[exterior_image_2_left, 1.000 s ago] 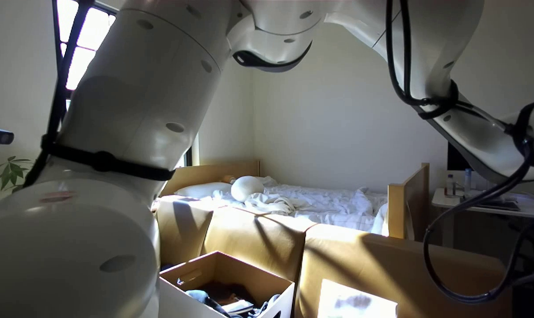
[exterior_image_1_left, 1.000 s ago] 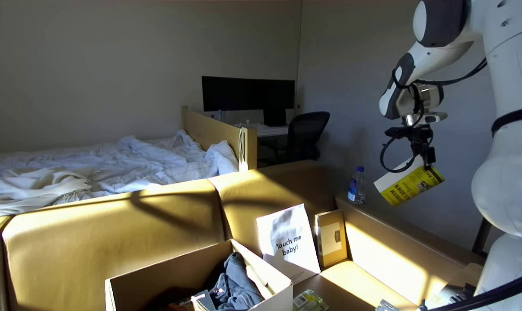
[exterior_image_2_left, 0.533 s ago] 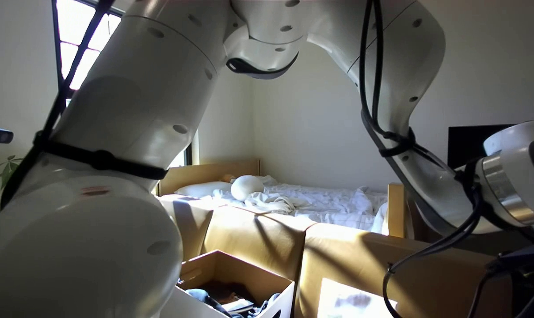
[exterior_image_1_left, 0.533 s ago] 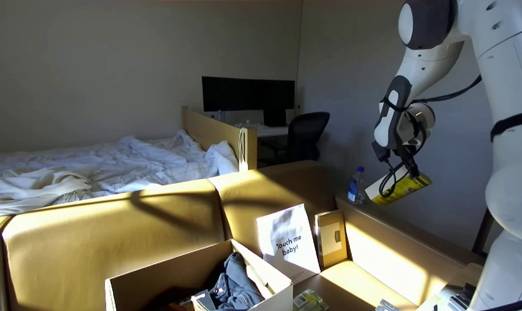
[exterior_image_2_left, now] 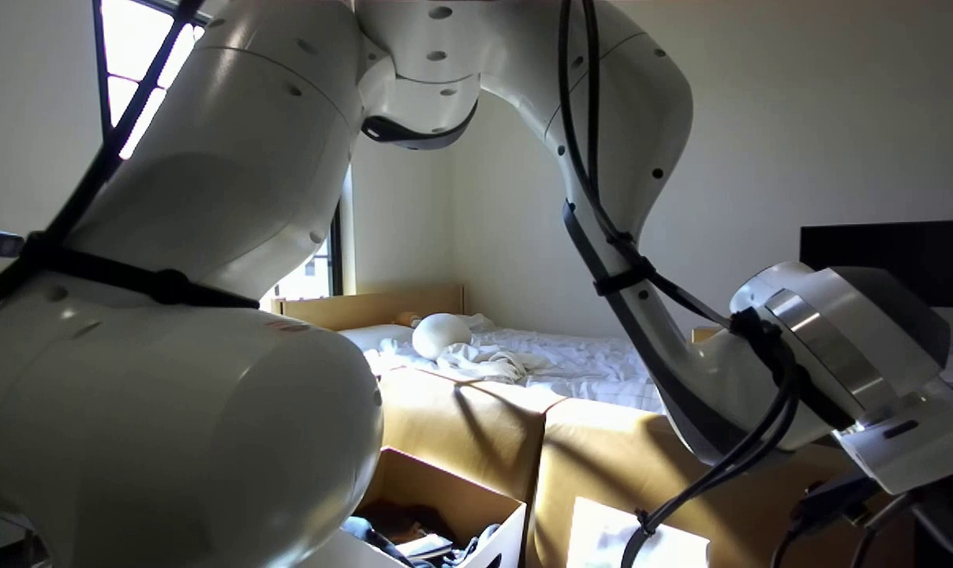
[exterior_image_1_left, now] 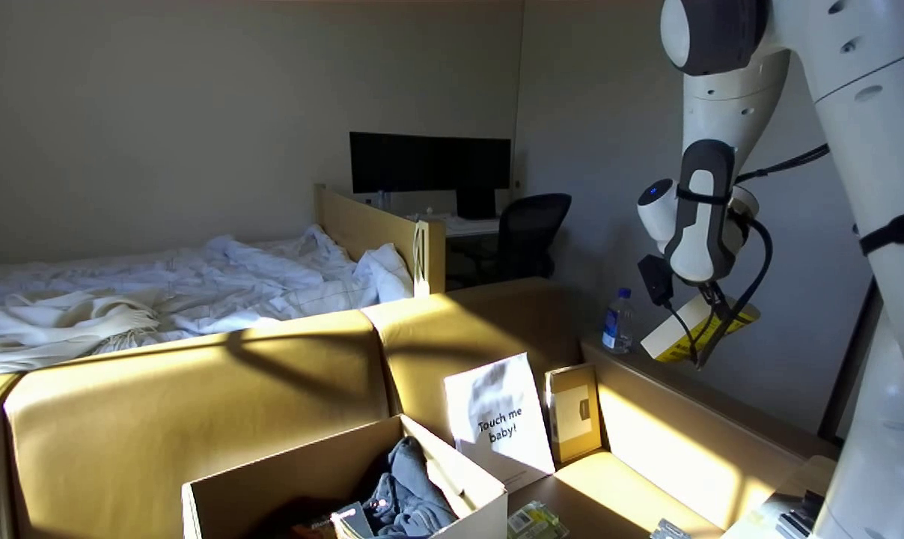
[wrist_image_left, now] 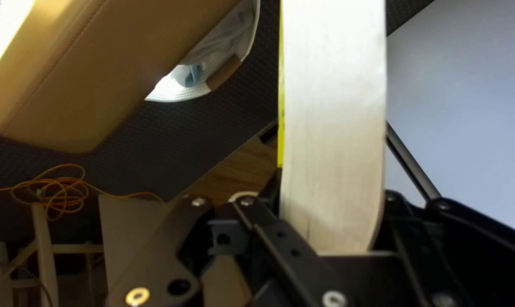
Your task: Remove the yellow book and then the brown book from the box and place them on the right armrest of the chair
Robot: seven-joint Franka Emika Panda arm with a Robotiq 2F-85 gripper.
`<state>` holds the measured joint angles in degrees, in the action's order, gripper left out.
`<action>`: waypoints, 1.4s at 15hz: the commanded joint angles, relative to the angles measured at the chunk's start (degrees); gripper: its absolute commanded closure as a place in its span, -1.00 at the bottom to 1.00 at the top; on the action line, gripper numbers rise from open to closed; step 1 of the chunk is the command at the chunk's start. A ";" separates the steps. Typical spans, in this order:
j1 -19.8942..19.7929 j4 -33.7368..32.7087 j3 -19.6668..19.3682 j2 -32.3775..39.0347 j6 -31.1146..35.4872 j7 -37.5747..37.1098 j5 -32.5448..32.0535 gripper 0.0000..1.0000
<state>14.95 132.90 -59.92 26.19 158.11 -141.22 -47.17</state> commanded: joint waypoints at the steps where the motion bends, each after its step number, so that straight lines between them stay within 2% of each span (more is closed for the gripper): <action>1: 3.59 6.34 -3.73 -3.59 0.08 -6.48 -6.74 0.76; 5: 4.15 11.08 -3.66 -6.56 -1.42 -11.90 -11.20 0.76; 6: 8.29 11.92 -7.80 -4.18 0.48 -8.65 -6.59 0.76; 9: 10.88 14.05 -10.18 -3.75 -0.45 -8.54 -5.96 0.76; 12: 14.24 15.72 -13.25 0.09 0.34 -8.54 -3.91 0.76; 13: 13.94 16.31 -12.97 -0.44 0.21 -8.54 -3.71 0.76; 15: 15.21 14.90 -14.45 0.65 1.06 -8.53 -1.38 0.76; 21: 25.15 3.36 -22.90 3.53 5.18 -8.23 4.27 0.76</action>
<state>35.06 140.83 -78.40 26.11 160.20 -149.45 -45.58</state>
